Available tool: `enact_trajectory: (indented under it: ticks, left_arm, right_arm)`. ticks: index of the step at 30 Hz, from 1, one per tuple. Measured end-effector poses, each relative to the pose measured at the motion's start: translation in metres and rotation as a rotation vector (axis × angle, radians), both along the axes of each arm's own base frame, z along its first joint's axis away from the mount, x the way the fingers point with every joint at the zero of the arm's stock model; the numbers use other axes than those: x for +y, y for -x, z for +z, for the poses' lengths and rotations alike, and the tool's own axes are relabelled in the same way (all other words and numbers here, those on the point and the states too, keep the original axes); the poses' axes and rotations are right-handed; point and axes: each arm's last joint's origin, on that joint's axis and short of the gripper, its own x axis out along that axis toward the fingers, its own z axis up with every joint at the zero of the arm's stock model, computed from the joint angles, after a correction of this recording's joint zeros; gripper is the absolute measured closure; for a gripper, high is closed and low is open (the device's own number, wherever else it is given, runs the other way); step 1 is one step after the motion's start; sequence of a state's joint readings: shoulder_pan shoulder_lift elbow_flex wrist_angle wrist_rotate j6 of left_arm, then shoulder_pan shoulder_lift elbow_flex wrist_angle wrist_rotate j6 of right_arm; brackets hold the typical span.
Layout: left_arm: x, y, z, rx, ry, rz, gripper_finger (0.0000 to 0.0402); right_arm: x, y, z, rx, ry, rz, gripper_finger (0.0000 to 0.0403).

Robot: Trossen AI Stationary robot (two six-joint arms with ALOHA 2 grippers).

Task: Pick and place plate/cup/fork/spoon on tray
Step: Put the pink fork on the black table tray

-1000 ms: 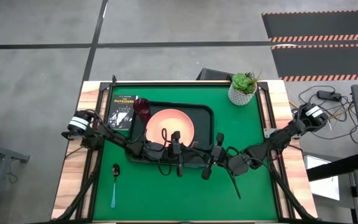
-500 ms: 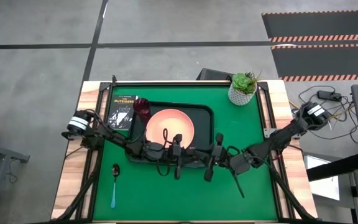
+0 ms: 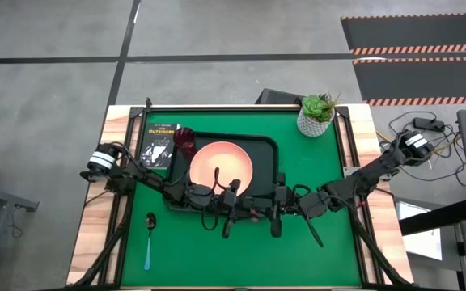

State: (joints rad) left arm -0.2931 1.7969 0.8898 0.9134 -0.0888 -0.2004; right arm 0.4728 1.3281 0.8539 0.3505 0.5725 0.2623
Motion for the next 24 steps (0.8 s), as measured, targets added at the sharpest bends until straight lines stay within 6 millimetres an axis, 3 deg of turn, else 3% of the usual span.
enact_trajectory:
  ticks: [4, 9, 24]
  left_arm:
    - [0.002, 0.0, -0.002, 0.015, 0.002, 0.023, 0.0385]
    - [0.003, 0.0, -0.003, 0.02, 0.002, 0.031, 0.0373]
    - [0.006, 0.001, -0.006, 0.023, -0.003, 0.047, 0.0364]
  right_arm:
    - [-0.006, -0.005, -0.002, 0.007, -0.02, 0.014, 0.0285]
    - [-0.009, -0.007, -0.002, 0.01, -0.044, 0.063, 0.038]
    - [-0.02, -0.011, 0.0, 0.015, -0.09, 0.079, 0.0394]
